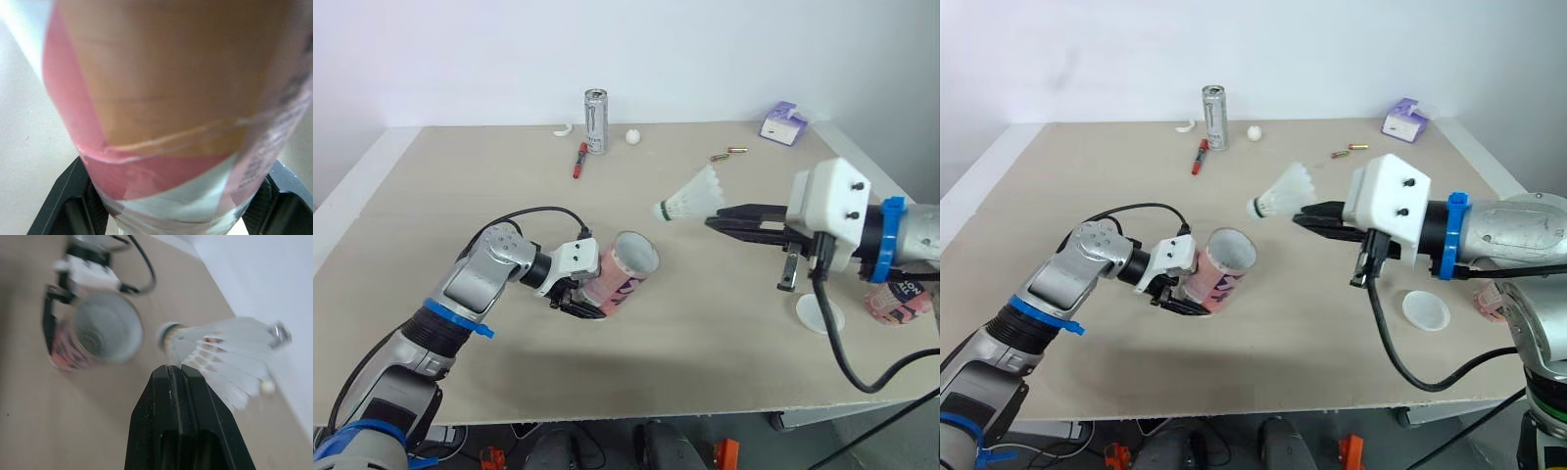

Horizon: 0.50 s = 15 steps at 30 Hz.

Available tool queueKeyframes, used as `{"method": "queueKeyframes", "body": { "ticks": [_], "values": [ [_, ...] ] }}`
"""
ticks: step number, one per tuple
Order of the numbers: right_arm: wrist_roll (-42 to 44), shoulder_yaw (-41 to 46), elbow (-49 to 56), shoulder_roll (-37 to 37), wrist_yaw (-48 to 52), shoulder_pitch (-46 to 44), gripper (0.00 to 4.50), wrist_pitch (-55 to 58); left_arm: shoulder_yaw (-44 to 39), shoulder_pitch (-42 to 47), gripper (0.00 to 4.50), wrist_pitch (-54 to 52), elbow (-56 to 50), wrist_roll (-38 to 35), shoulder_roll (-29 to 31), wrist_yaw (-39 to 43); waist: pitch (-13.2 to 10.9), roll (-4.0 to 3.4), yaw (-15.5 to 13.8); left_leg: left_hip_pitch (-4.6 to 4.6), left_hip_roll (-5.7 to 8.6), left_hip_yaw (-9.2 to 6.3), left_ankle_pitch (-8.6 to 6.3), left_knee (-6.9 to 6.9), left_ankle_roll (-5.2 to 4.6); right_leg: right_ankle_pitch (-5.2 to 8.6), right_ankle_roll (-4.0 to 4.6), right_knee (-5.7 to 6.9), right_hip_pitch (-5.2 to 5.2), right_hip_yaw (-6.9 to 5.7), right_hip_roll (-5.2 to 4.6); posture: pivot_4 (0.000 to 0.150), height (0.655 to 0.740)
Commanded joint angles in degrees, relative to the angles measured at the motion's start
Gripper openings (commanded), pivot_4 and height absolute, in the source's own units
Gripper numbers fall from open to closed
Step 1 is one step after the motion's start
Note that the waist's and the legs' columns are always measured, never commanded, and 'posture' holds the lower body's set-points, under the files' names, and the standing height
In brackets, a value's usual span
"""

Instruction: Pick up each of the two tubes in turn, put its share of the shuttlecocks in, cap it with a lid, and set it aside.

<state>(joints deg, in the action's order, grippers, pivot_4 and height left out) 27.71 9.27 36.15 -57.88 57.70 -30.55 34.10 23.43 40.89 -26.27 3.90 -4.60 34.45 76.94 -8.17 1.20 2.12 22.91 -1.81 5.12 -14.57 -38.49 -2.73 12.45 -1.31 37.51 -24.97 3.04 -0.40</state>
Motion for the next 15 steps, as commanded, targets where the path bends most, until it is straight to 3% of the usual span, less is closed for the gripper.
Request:
{"method": "queueKeyframes", "body": {
  "ticks": [1,15],
  "values": [
    [-2.00,-3.78,2.20,-1.20,0.83,-1.99,0.19,-2.93,2.71,-1.48,2.98,-1.21,1.32,1.81,0.35,0.02,0.00,0.01,-0.14,0.01,0.01,0.03,0.00,-0.01,0.00,0.10,0.15,0.00,0.00,0.02,-0.04,0.150,0.7400],
    [-7.86,-13.26,1.52,1.49,0.83,-4.95,0.19,-7.96,2.37,-2.52,2.98,-2.39,-0.75,1.41,0.93,-0.52,0.00,0.01,-0.16,0.04,0.02,0.06,0.00,-0.02,0.00,0.10,0.14,0.00,-0.04,0.03,-0.06,0.150,0.7400]
  ]
}}
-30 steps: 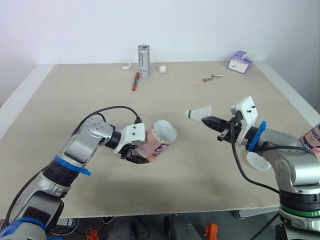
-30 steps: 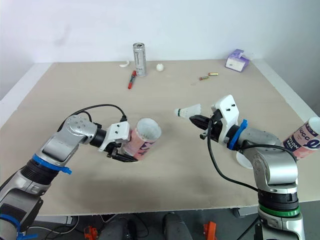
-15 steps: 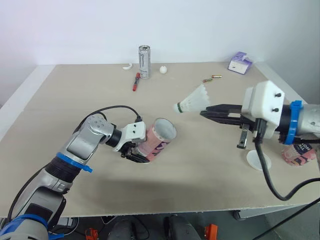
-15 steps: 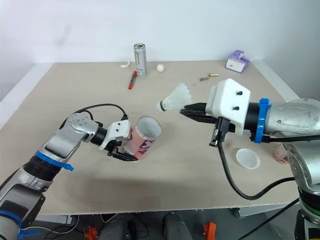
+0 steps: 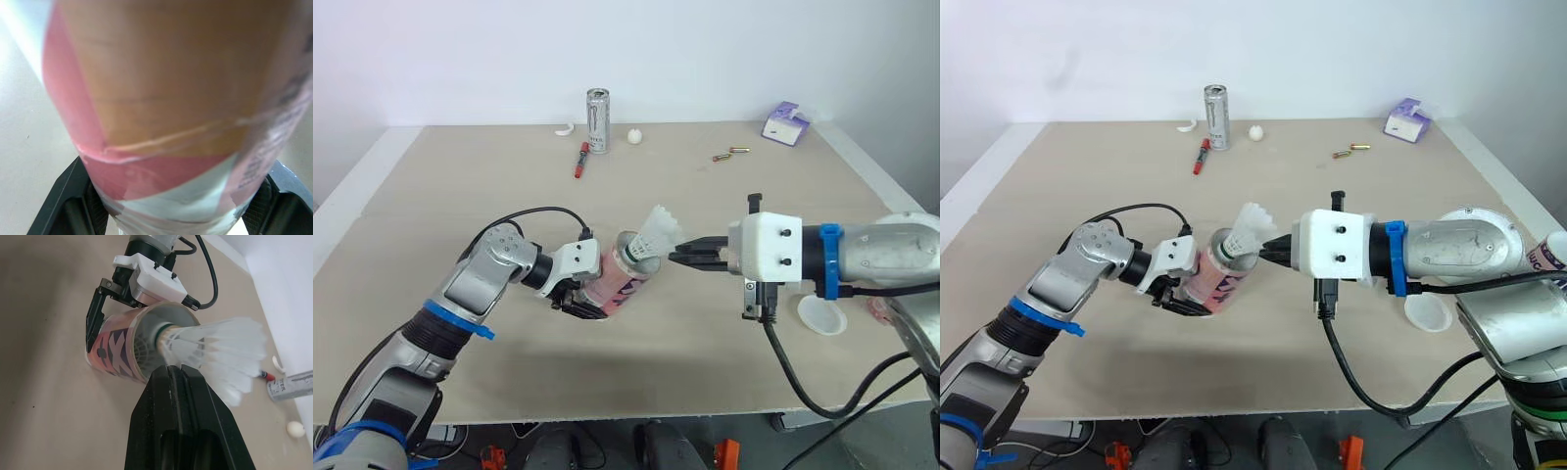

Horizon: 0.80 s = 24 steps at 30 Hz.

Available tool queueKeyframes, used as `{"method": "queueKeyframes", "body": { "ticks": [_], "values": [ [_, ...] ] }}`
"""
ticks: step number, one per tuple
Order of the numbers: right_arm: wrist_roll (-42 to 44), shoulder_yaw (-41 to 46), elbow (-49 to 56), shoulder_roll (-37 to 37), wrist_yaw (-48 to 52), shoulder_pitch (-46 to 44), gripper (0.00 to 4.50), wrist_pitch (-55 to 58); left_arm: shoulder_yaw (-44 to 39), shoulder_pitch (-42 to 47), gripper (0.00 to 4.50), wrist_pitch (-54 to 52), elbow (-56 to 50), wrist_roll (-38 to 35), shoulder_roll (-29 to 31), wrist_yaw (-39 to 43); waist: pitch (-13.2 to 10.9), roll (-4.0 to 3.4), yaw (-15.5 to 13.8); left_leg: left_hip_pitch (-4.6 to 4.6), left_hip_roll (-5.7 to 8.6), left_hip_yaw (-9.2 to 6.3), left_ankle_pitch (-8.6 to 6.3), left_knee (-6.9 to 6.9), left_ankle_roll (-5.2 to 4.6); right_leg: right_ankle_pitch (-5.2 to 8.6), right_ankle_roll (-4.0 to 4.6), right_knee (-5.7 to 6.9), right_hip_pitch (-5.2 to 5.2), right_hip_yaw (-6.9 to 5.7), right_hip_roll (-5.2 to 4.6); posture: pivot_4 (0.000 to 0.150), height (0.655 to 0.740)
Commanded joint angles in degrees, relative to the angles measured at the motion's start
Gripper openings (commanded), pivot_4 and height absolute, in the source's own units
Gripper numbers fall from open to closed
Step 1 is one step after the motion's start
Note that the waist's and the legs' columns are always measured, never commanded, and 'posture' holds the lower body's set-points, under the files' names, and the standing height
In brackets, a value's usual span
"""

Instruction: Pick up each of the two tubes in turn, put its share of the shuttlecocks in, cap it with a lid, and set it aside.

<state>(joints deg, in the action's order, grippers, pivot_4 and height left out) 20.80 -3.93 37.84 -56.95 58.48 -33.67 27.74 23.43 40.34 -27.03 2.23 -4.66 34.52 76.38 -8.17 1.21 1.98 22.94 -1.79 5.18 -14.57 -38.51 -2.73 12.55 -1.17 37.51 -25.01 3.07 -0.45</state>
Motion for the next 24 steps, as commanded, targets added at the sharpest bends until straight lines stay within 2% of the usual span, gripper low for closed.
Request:
{"method": "queueKeyframes", "body": {
  "ticks": [1,4,6,7,8,9,10,12,18,23,24],
  "values": [
    [-0.50,-0.27,-0.35,0.88,0.28,-2.23,0.19,-1.22,2.36,-1.97,2.98,-1.63,0.92,1.49,0.87,0.00,0.00,0.00,-0.03,0.00,0.00,-0.01,0.00,0.00,0.00,0.00,0.00,0.00,0.00,-0.01,0.00,0.150,0.7400],
    [2.03,0.15,-0.47,2.15,0.53,-3.76,0.93,0.83,2.27,-1.98,2.98,-1.73,0.91,1.46,0.84,-0.07,0.00,0.00,-0.02,0.00,-0.01,-0.02,0.00,0.00,0.00,0.00,0.00,0.00,0.00,-0.02,0.01,0.150,0.7400],
    [2.75,0.45,-0.48,2.21,0.81,-4.33,2.03,1.71,2.23,-1.98,2.98,-1.74,0.92,1.45,0.88,-0.03,0.00,0.00,-0.05,0.01,-0.01,-0.02,0.00,0.01,0.00,-0.01,-0.01,0.00,0.00,-0.03,0.01,0.150,0.7400],
    [3.13,0.62,-0.49,2.11,0.99,-4.46,2.20,2.08,2.23,-1.97,2.98,-1.71,0.97,1.45,0.88,0.00,0.00,0.01,-0.06,0.01,-0.01,-0.03,0.00,0.01,0.00,-0.01,-0.01,0.00,0.00,-0.03,0.01,0.150,0.7400],
    [3.74,0.90,-0.45,1.90,1.27,-4.47,2.68,2.55,2.24,-1.96,2.98,-1.66,1.02,1.46,0.89,0.02,0.00,0.01,-0.06,0.01,-0.01,-0.03,0.00,0.01,0.00,0.00,0.00,0.00,0.00,-0.04,0.01,0.150,0.7400],
    [4.38,1.24,-0.39,1.72,1.56,-4.43,2.92,2.96,2.25,-1.95,2.98,-1.59,1.09,1.48,0.89,0.03,0.00,0.01,-0.06,0.01,-0.01,-0.03,0.00,0.01,0.00,0.00,0.00,0.00,0.00,-0.04,0.00,0.150,0.7400],
    [5.88,2.16,-0.34,2.02,1.41,-4.39,3.59,3.94,2.24,-1.91,2.98,-1.51,1.17,1.49,0.86,0.04,0.00,0.01,-0.06,0.01,-0.01,-0.03,0.00,0.01,0.00,0.00,0.00,0.00,0.00,-0.04,0.00,0.150,0.7400],
    [9.27,4.19,-0.63,2.78,0.64,-4.65,4.43,6.48,2.24,-1.79,2.98,-1.30,1.38,1.53,0.79,0.06,0.00,0.01,-0.06,0.01,-0.02,-0.03,0.00,0.01,0.00,0.00,0.00,0.00,0.00,-0.04,0.01,0.150,0.7400],
    [15.98,8.67,-7.11,3.50,-0.68,-6.57,4.43,12.84,2.74,-0.89,2.98,0.83,2.34,2.27,0.59,0.25,-0.01,0.01,-0.08,0.01,-0.02,-0.03,0.00,-0.01,0.00,-0.05,0.01,0.00,0.01,-0.03,0.00,0.150,0.7400],
    [13.26,4.96,-13.82,3.87,2.24,-9.63,4.43,10.35,3.37,-0.13,2.98,2.88,2.62,3.06,0.58,0.33,-0.01,0.00,-0.11,0.01,-0.01,-0.01,0.00,0.00,0.00,-0.04,0.02,0.00,0.00,-0.01,0.00,0.150,0.7400],
    [11.88,3.11,-15.43,4.07,3.14,-11.02,3.94,9.59,3.51,-0.02,2.98,3.06,2.50,3.19,0.60,0.37,-0.01,0.00,-0.13,0.01,-0.01,0.01,0.00,-0.01,-0.01,-0.05,0.00,0.00,-0.01,0.00,0.00,0.150,0.7400]
  ]
}}
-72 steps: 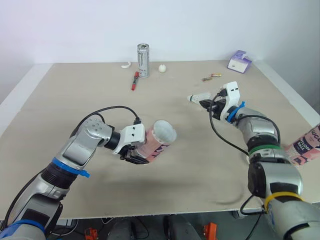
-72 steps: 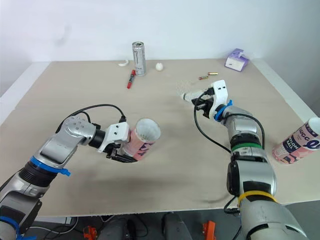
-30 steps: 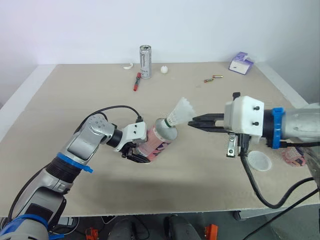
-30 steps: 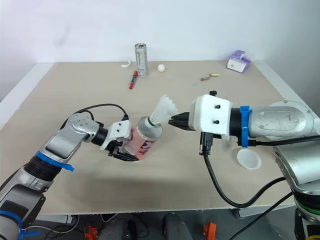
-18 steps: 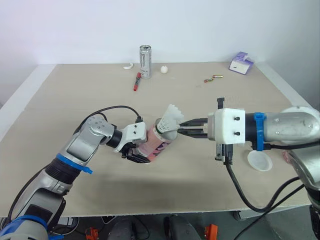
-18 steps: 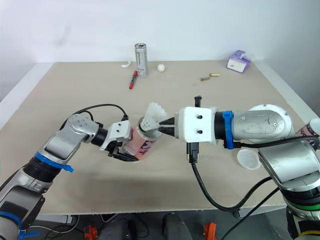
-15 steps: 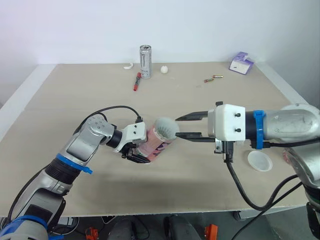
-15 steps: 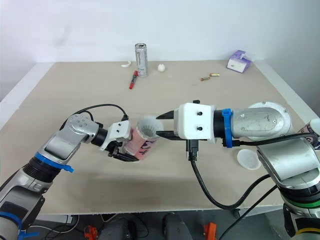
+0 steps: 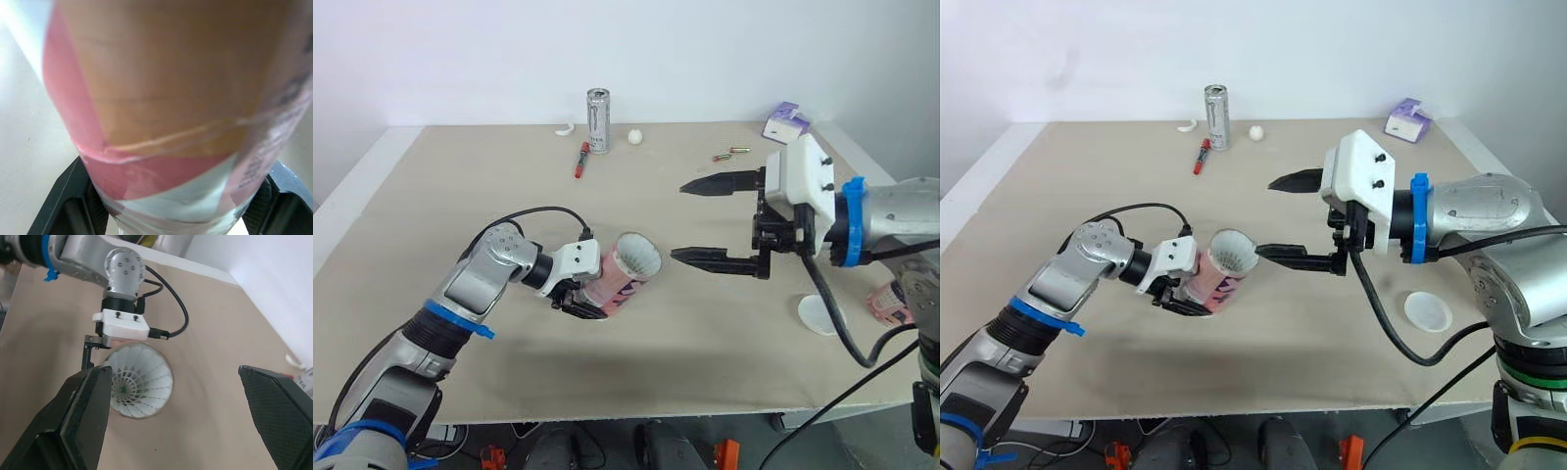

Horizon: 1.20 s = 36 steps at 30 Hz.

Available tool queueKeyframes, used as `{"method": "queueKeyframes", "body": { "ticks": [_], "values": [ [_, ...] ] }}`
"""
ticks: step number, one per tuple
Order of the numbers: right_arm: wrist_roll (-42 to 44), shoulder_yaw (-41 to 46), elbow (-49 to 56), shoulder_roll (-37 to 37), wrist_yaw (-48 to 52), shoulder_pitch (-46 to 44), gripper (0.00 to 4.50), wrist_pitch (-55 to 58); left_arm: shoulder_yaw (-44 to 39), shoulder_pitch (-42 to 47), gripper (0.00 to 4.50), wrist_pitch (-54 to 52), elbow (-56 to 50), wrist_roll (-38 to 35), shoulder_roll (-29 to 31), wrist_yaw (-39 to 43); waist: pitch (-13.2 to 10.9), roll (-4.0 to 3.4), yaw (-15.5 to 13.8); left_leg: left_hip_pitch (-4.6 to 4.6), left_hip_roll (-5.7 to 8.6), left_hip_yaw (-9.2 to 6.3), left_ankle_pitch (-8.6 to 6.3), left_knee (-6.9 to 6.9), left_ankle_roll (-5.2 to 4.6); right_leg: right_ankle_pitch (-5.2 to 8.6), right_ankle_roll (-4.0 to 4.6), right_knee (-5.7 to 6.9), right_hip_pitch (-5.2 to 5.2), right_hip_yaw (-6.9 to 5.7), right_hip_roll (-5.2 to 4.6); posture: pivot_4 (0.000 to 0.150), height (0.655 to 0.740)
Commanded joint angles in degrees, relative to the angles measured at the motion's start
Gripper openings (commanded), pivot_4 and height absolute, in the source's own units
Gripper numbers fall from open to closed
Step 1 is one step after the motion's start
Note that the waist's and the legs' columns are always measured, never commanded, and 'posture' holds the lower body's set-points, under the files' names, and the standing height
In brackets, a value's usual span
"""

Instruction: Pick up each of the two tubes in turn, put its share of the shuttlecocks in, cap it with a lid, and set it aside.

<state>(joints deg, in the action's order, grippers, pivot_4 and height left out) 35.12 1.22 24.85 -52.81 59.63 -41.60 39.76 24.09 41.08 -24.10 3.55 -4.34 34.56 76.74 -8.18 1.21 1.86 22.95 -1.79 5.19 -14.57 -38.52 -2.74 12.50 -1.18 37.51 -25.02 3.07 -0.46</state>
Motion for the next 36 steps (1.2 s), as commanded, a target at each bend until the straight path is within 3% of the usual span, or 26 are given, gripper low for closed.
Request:
{"method": "queueKeyframes", "body": {
  "ticks": [1,6,10,23,36],
  "values": [
    [-3.00,-3.60,-3.58,0.19,2.76,-4.39,3.77,-2.28,2.92,-0.69,2.98,0.20,1.10,2.89,0.57,0.06,0.00,0.00,-0.06,0.00,0.00,0.02,0.00,0.00,0.00,0.01,0.03,0.00,-0.01,0.01,0.00,0.150,0.7400],
    [-5.80,-10.97,-6.10,1.47,6.95,-9.85,1.52,-1.50,2.91,-0.42,2.98,0.12,0.86,2.64,0.52,0.39,0.00,0.00,-0.26,0.04,-0.01,0.00,0.00,0.02,-0.01,0.02,0.02,-0.01,-0.04,-0.01,0.01,0.150,0.7400],
    [-10.75,-17.83,-6.86,1.63,11.80,-13.25,0.08,-3.50,2.48,-0.26,2.98,-0.71,0.45,1.82,0.20,0.48,0.00,-0.01,-0.56,0.12,-0.01,0.01,-0.01,0.01,-0.02,-0.03,-0.06,0.01,-0.12,-0.01,0.01,0.150,0.7400],
    [-28.93,-34.14,-19.75,11.02,18.72,-20.73,0.08,-16.82,2.68,-0.52,2.98,-1.01,0.11,1.43,-0.68,0.06,-0.01,-0.01,-0.64,0.22,0.02,0.01,-0.01,-0.04,-0.03,-0.07,-0.09,0.06,-0.19,-0.05,-0.02,0.150,0.7400],
    [-36.91,-43.22,-29.80,22.25,23.56,-23.15,0.08,-18.66,2.40,-1.60,2.98,-1.98,-0.87,1.33,-1.08,-0.78,0.10,0.09,-0.53,-0.11,0.00,0.02,-0.01,-0.10,-0.02,0.07,0.28,0.24,0.03,-0.07,-0.02,0.150,0.7400]
  ]
}}
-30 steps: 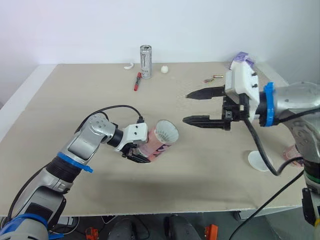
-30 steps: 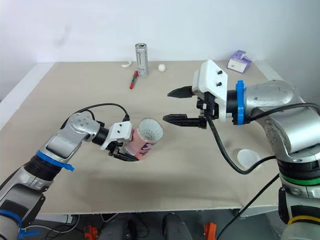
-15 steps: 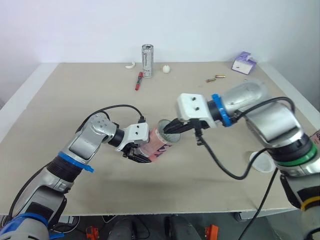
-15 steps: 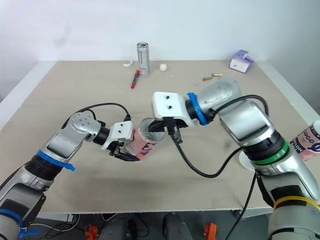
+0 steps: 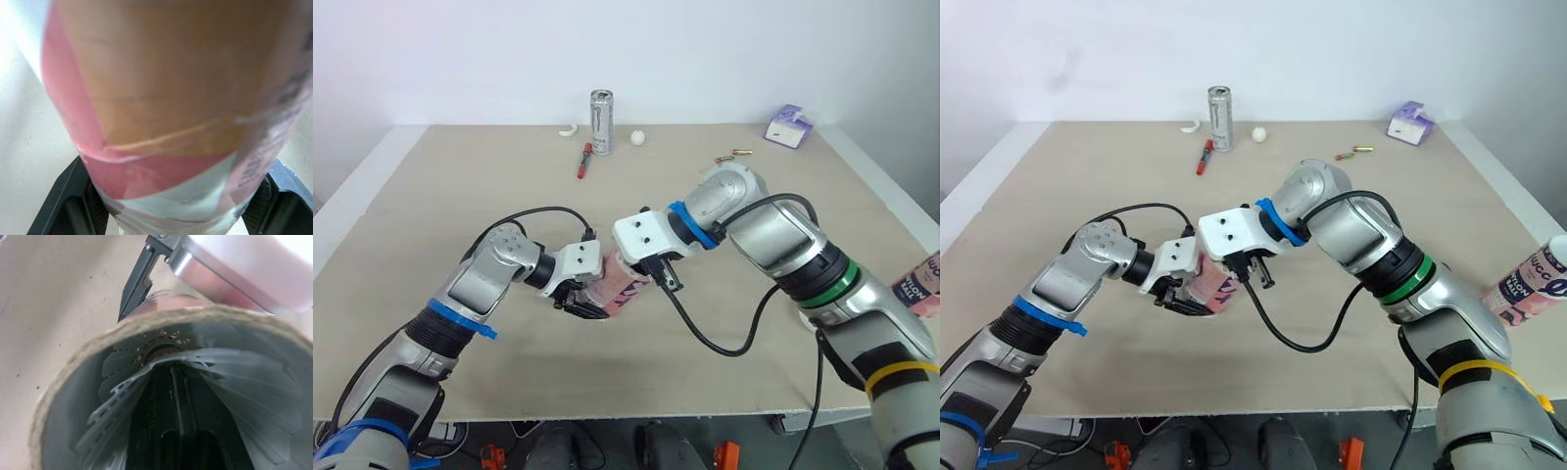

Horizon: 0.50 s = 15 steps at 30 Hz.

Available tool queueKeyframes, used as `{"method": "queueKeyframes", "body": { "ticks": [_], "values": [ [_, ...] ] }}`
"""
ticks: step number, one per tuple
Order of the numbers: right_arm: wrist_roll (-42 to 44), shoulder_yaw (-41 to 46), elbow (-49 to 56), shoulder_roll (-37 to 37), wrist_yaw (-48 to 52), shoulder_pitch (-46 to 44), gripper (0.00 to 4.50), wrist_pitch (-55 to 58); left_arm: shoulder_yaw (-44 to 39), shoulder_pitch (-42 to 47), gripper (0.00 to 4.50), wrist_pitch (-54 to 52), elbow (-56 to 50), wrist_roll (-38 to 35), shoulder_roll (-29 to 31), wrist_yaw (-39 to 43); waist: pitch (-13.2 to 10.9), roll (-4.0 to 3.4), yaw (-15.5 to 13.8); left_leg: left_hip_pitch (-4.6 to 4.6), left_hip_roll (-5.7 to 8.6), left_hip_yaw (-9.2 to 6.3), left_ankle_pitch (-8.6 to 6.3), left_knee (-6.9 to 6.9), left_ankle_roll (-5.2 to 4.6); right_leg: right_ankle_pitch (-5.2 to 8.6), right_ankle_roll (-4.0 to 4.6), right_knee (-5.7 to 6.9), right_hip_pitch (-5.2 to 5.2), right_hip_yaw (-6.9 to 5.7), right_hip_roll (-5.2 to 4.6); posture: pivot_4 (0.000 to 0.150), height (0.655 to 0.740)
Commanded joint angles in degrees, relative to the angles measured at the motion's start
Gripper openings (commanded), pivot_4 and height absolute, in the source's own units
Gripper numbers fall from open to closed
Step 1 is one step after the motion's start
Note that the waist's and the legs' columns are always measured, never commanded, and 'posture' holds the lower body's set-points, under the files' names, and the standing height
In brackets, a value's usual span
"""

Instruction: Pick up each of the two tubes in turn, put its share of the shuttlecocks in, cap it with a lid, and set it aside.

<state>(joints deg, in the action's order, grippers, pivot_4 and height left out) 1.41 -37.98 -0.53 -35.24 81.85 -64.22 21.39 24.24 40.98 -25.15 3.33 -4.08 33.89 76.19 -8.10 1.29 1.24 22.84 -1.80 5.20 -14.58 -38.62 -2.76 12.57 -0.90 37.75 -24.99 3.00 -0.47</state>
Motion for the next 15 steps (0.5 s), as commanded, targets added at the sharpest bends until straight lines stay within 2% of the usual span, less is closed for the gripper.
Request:
{"method": "queueKeyframes", "body": {
  "ticks": [1,5,8,13,15],
  "values": [
    [-3.42,-3.88,-4.69,4.99,1.53,-0.51,0.08,-0.38,2.23,-1.58,2.98,-1.03,-0.77,1.04,-0.46,-0.30,0.02,0.02,0.19,-0.07,0.00,0.03,0.00,0.00,0.00,0.03,-0.01,0.06,0.02,0.03,0.00,0.150,0.7400],
    [-3.09,-1.30,-4.76,5.36,3.07,-0.61,0.08,0.18,1.86,-1.87,2.98,-1.13,-0.62,0.81,-0.77,-0.65,0.08,0.08,0.19,-0.54,-0.10,0.03,0.04,0.02,-0.01,0.16,0.21,0.38,0.29,0.00,0.10,0.150,0.7400],
    [1.29,4.24,-2.69,3.13,5.63,-1.44,0.08,5.15,1.46,-2.46,2.98,0.41,0.54,1.09,-0.77,-1.02,0.08,0.07,0.14,-0.69,-0.17,0.00,0.04,0.03,-0.01,0.19,0.32,0.41,0.44,-0.06,0.16,0.150,0.7400],
    [8.05,13.54,1.11,-1.71,7.30,-2.50,0.08,12.45,0.53,-2.98,2.98,2.76,2.93,1.51,-0.99,-1.69,0.07,0.06,-0.29,-0.32,-0.01,-0.08,0.05,0.04,0.00,0.09,0.57,0.41,0.16,-0.15,-0.07,0.150,0.7400],
    [10.75,16.49,3.36,-3.96,7.63,-2.16,0.08,15.68,0.13,-3.02,2.98,4.15,4.09,1.77,-1.16,-2.09,0.07,0.06,-0.28,-0.09,0.17,-0.07,0.03,0.03,0.02,0.12,0.42,0.41,-0.01,-0.20,-0.32,0.150,0.7400]
  ]
}}
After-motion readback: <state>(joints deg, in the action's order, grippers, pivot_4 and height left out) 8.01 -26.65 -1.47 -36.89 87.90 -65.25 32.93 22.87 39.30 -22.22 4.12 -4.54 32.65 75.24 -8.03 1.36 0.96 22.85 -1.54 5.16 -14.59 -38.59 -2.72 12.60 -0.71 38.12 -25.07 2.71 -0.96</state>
